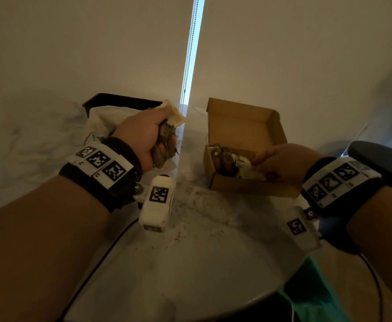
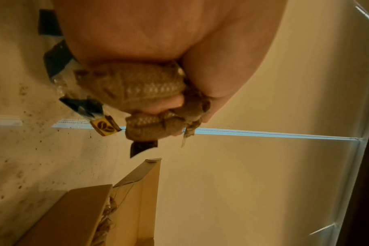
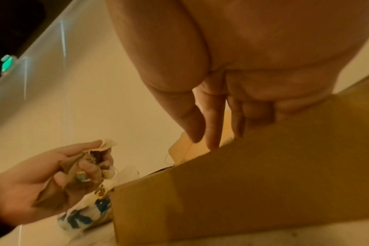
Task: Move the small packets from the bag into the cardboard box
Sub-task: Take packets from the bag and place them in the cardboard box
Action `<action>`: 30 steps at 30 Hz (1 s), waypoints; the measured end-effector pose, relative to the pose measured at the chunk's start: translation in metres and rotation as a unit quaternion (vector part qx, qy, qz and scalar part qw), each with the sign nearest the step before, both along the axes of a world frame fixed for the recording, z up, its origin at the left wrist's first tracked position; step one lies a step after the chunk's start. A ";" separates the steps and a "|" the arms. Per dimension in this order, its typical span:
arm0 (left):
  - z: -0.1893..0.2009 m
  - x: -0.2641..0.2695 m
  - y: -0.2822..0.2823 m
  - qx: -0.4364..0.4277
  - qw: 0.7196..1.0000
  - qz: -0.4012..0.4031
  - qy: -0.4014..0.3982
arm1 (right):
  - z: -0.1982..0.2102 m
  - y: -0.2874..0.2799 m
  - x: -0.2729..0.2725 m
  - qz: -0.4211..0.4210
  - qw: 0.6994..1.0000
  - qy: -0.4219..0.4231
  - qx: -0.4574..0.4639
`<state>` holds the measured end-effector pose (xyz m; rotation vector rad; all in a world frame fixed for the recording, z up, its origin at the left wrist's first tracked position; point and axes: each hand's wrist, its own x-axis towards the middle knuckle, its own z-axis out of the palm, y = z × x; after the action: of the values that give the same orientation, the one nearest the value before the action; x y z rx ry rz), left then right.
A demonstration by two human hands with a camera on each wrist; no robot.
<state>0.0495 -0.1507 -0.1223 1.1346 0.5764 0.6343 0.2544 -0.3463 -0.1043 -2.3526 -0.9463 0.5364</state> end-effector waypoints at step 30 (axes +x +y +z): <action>0.004 0.001 0.000 0.016 1.000 -0.014 0.012 | -0.012 0.120 -0.063 0.088 0.852 0.357 0.372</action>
<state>0.0503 -0.1503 -0.1179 1.1803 0.5715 0.6079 0.1916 -0.2259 -0.1162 -1.2226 -0.7987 0.8471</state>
